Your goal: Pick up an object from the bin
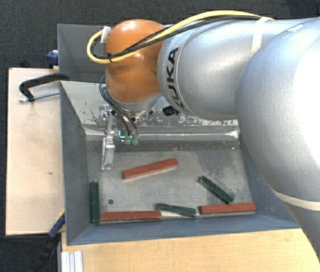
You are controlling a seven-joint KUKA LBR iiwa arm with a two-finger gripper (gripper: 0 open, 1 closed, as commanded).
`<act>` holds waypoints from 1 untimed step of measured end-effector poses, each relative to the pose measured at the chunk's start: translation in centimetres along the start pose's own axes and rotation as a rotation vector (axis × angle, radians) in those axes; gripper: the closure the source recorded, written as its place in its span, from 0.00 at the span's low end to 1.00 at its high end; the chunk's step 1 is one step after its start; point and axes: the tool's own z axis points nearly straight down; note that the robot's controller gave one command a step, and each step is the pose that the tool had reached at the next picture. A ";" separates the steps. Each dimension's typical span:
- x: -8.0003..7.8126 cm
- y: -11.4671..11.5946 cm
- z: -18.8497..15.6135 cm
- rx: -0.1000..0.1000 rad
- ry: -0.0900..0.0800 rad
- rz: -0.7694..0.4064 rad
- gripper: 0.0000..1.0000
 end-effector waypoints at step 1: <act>-0.2 -0.1 -0.5 -0.002 -0.008 0.002 0.00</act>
Offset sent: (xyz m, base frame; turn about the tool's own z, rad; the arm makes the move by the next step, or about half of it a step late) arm -0.0140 -0.0694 -0.0608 -0.1353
